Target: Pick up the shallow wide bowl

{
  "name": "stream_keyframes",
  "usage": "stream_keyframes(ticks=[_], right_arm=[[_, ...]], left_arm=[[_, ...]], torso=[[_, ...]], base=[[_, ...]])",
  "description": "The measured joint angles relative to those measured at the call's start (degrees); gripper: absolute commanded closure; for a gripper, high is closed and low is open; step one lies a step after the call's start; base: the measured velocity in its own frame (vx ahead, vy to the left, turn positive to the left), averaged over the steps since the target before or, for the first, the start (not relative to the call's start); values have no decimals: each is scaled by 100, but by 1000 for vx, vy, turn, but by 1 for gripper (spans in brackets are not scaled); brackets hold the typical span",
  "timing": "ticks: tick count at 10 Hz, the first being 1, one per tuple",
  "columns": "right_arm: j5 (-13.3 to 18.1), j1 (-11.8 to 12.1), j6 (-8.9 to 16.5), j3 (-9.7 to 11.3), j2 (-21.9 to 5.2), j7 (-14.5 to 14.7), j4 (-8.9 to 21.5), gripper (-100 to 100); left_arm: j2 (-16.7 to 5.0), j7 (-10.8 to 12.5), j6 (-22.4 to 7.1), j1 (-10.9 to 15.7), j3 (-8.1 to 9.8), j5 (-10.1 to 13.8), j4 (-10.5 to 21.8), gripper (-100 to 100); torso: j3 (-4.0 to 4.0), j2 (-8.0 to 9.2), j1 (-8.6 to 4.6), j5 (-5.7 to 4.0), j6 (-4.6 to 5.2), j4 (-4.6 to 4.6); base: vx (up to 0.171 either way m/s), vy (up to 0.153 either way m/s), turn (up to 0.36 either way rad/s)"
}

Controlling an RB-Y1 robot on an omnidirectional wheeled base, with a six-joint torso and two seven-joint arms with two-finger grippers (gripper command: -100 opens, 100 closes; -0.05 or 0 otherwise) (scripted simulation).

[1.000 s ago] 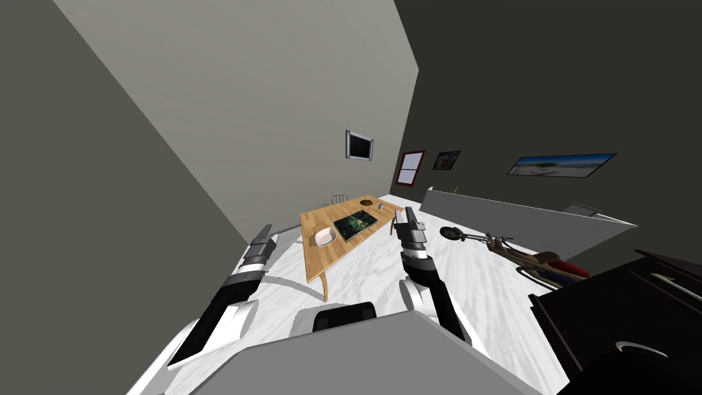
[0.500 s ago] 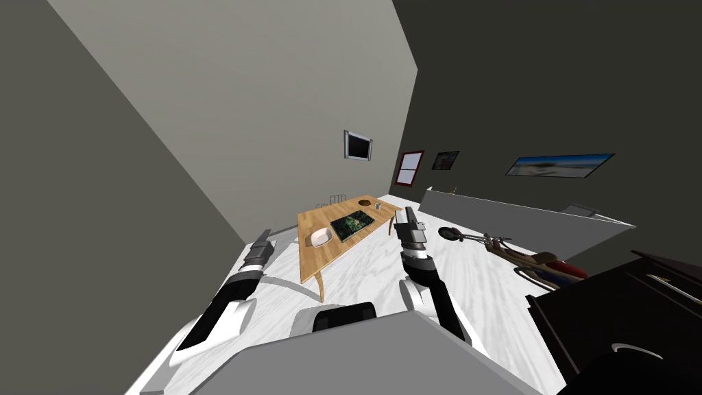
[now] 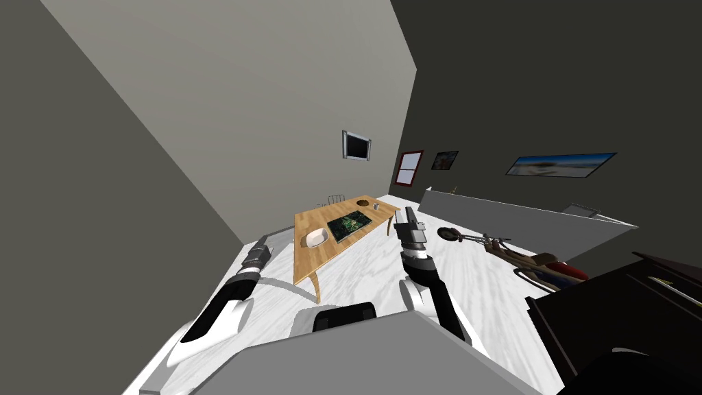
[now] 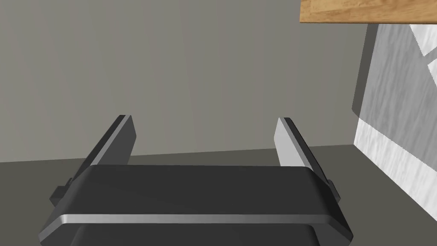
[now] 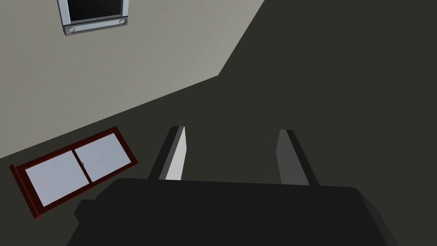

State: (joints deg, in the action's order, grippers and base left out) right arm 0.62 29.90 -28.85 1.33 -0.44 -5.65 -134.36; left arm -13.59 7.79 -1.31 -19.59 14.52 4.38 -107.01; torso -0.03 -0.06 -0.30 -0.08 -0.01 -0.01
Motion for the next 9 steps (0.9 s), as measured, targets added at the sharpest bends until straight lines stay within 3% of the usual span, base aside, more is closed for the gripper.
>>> stream_keyframes(ticks=[2,4,9], right_arm=[[0,0,0,0,0,0,0,0],[0,0,0,0,0,0,0,0],[0,1,0,0,0,0,0,0]], left_arm=[[-60,83,-235,125,85,39,203,-100],[-31,127,-537,376,180,35,628,-100],[-106,212,-1181,577,324,170,1127,-100]], torso=[[0,-1,-1,0,1,0],[-4,-8,-15,-3,1,-2],[-13,-21,-6,-3,1,-5]], base=[[20,-107,7],[27,-108,13],[63,-95,17]])
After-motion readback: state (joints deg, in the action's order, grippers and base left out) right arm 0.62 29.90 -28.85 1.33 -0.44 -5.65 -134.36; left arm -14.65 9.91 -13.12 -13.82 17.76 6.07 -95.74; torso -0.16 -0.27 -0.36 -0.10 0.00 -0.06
